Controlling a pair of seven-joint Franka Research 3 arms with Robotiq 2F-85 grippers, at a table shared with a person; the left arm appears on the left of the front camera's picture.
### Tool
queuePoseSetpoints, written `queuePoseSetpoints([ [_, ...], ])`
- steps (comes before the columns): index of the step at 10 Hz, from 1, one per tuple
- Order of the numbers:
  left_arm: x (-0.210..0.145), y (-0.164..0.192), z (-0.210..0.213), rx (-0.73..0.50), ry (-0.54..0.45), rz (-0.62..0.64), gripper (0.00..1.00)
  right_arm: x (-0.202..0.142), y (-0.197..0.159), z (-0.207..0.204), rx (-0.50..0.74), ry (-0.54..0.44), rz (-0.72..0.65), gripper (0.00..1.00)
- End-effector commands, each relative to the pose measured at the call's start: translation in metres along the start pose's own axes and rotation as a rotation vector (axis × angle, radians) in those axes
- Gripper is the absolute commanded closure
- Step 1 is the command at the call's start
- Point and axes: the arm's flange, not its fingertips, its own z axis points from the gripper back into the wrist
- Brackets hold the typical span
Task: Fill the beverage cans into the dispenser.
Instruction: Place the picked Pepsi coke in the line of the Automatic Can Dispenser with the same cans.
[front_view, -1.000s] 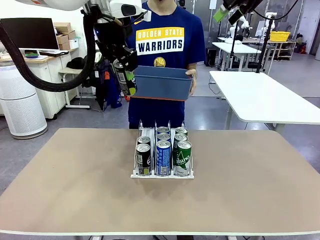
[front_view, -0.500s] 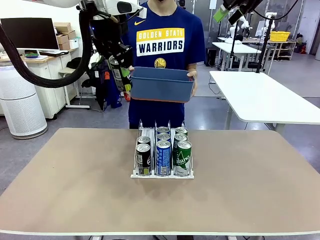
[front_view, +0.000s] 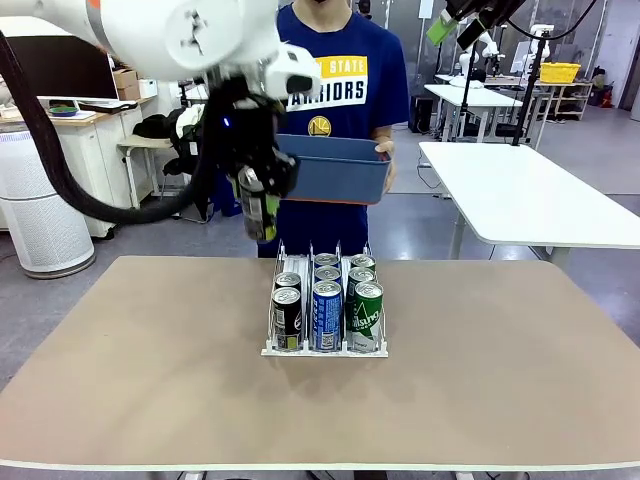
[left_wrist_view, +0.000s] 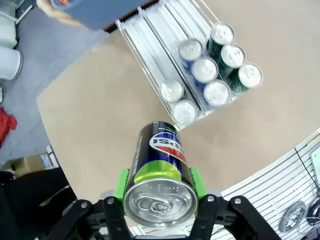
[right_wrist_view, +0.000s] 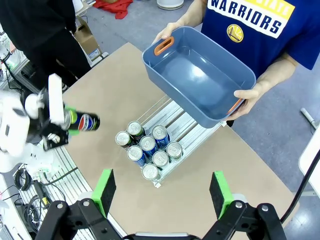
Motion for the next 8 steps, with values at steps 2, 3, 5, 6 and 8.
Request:
queuePoseSetpoints([
  [2, -0.038, -0.048, -0.012, 0.030, -0.008, 0.047, 0.42, 0.000, 0.001, 0.000, 0.000, 0.003, -0.004, 0.00],
  [3, -0.048, -0.067, -0.022, 0.052, 0.007, 0.065, 0.42, 0.000, 0.001, 0.000, 0.000, 0.003, -0.004, 0.00],
  [5, -0.061, -0.088, -0.058, 0.005, -0.006, 0.110, 0.42, 0.000, 0.001, 0.000, 0.000, 0.003, -0.004, 0.00],
  [6, -0.067, -0.091, -0.073, -0.058, -0.026, 0.163, 0.42, 0.000, 0.001, 0.000, 0.000, 0.003, -0.004, 0.00],
  [8, -0.076, -0.080, -0.107, -0.076, -0.045, 0.244, 0.42, 0.000, 0.001, 0.000, 0.000, 0.003, -0.004, 0.00],
])
